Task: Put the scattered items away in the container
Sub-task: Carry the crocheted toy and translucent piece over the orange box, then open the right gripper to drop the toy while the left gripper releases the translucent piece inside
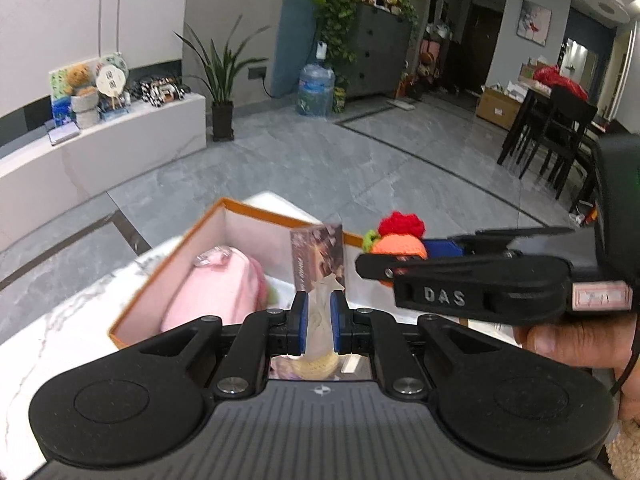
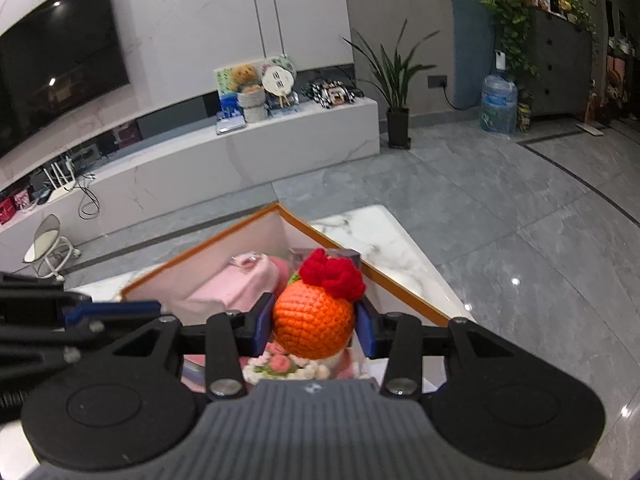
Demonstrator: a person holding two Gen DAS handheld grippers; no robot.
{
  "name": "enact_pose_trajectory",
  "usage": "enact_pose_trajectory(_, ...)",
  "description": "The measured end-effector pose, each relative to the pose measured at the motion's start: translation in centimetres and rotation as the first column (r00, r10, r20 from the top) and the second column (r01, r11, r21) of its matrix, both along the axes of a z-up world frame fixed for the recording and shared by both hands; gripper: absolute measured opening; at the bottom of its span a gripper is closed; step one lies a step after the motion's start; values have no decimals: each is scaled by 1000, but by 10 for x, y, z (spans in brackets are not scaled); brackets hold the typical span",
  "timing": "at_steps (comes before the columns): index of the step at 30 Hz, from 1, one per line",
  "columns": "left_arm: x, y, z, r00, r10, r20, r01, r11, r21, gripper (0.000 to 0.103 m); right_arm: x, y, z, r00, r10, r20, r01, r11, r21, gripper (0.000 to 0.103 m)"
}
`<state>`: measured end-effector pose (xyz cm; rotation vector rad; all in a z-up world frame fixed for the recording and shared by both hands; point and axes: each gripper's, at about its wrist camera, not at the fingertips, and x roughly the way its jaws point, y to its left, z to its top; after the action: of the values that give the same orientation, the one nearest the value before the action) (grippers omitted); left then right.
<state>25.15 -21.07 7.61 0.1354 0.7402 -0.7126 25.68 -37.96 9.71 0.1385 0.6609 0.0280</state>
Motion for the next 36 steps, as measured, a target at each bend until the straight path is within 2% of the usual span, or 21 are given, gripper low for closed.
enact_pose_trajectory(10,0,-22,-35,996,-52,-76,56,997,55,13,20,-16,-23,998,-35,-61,35,999,3,45)
enact_pose_trajectory(18,-5,-41,-60,988,-92,-124,107,986,126,14,31,-18,-35,995,-31,-98,32,1000,0,45)
enact_pose_trajectory(26,-6,-50,-71,985,-102,-139,121,983,140,15,34,-23,-38,994,-32,-107,33,999,8,45)
enact_pose_trajectory(28,-5,-53,-73,986,-101,-134,121,982,149,19,34,-23,-39,993,-33,-115,33,999,4,47)
enact_pose_trajectory(30,-6,-55,-74,987,-100,-124,120,979,164,26,35,-24,-39,991,-38,-126,39,999,2,52)
enact_pose_trajectory(31,-7,-57,-75,987,-103,-122,123,978,169,42,36,-24,-39,991,-40,-125,41,999,8,59)
enact_pose_trajectory(32,-7,-58,-76,987,-106,-121,126,977,174,54,35,-25,-38,992,-43,-120,45,999,15,61)
enact_pose_trajectory(36,-8,-60,-77,988,-104,-113,123,976,178,56,34,-27,-37,992,-47,-113,49,999,15,61)
